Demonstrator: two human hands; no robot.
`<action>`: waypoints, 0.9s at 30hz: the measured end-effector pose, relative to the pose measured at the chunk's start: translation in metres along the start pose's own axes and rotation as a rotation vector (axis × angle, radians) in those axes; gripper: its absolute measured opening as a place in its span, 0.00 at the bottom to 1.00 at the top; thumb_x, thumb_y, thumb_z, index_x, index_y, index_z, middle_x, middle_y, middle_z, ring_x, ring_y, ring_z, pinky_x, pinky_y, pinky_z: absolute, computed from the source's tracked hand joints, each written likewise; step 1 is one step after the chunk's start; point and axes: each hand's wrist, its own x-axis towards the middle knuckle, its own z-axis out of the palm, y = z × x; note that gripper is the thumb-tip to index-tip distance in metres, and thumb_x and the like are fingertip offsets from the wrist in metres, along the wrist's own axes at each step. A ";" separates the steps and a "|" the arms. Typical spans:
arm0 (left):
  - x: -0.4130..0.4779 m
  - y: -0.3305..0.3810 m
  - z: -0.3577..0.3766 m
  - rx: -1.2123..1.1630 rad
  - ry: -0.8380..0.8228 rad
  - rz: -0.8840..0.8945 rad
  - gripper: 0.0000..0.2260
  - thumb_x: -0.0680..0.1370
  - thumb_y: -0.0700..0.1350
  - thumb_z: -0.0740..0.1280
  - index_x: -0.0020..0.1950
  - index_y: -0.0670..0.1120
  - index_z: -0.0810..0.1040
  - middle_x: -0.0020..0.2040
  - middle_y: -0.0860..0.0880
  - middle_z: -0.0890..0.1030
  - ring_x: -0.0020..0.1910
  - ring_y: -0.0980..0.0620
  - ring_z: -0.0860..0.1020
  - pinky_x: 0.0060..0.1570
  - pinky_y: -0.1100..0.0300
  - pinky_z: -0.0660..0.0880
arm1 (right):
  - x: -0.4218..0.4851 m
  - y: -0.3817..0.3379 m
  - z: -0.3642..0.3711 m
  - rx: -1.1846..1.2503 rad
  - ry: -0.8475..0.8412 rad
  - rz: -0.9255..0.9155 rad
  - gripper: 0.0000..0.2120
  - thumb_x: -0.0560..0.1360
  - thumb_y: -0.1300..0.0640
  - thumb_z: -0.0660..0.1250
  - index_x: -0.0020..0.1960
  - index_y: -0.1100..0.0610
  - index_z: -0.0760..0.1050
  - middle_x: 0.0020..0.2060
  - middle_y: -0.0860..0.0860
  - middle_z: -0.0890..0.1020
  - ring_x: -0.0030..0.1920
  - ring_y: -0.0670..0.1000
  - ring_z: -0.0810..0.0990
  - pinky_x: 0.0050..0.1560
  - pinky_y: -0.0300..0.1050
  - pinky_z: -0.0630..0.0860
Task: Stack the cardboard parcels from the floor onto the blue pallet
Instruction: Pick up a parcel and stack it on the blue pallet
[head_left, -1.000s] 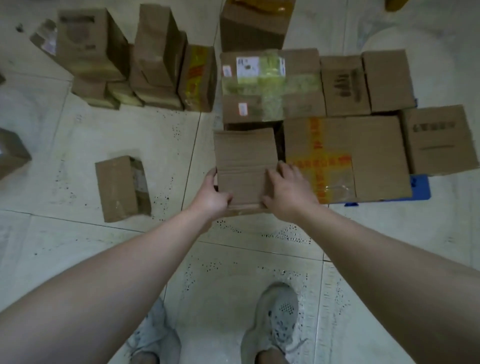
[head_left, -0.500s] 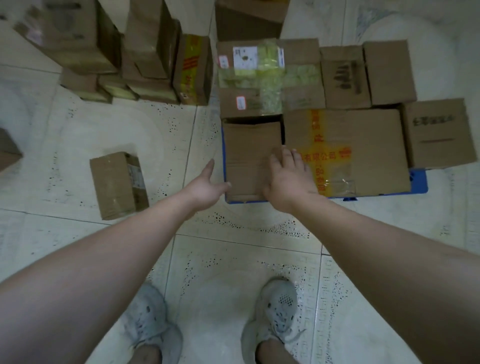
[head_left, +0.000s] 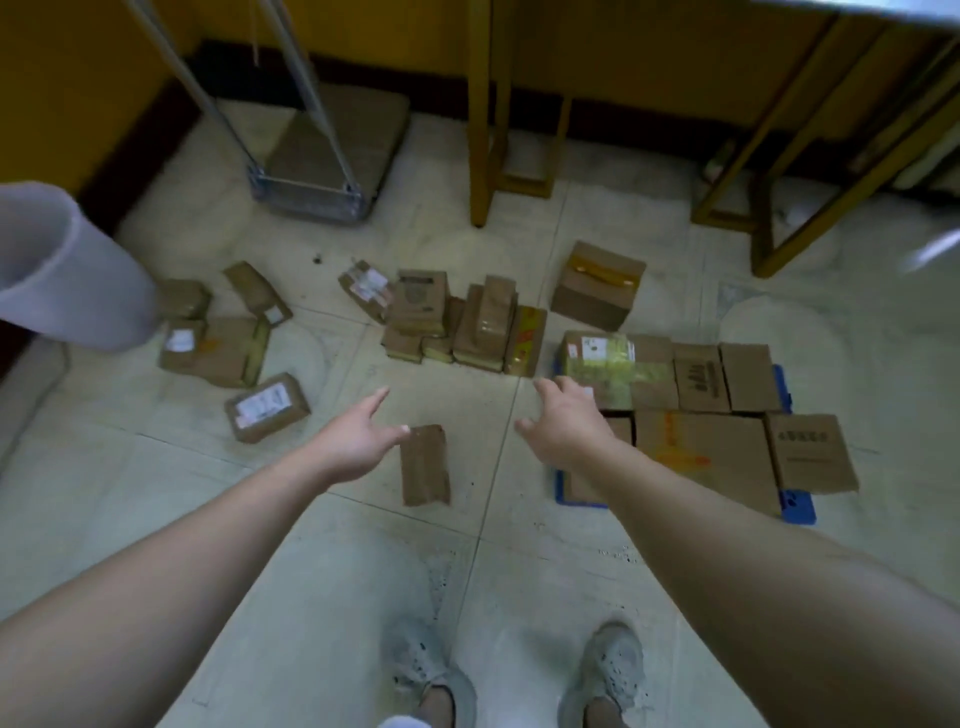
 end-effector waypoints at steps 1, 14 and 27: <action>-0.012 -0.007 -0.027 -0.006 0.016 0.015 0.31 0.77 0.55 0.64 0.76 0.56 0.54 0.75 0.46 0.62 0.71 0.45 0.64 0.65 0.53 0.64 | -0.011 -0.023 -0.006 -0.006 0.007 -0.013 0.33 0.78 0.45 0.63 0.78 0.52 0.54 0.77 0.54 0.55 0.76 0.57 0.53 0.71 0.57 0.57; -0.066 -0.118 -0.277 -0.051 0.254 0.036 0.31 0.77 0.49 0.67 0.76 0.47 0.57 0.73 0.43 0.65 0.67 0.48 0.68 0.62 0.59 0.64 | -0.044 -0.267 -0.038 -0.040 0.073 -0.226 0.31 0.77 0.48 0.65 0.76 0.53 0.58 0.71 0.55 0.66 0.68 0.57 0.68 0.65 0.54 0.70; 0.056 -0.150 -0.423 0.043 0.227 -0.067 0.31 0.77 0.54 0.66 0.76 0.51 0.56 0.76 0.47 0.60 0.72 0.46 0.62 0.66 0.52 0.63 | 0.089 -0.402 -0.055 0.060 0.017 -0.173 0.32 0.77 0.49 0.66 0.76 0.55 0.57 0.70 0.57 0.67 0.65 0.57 0.71 0.63 0.54 0.74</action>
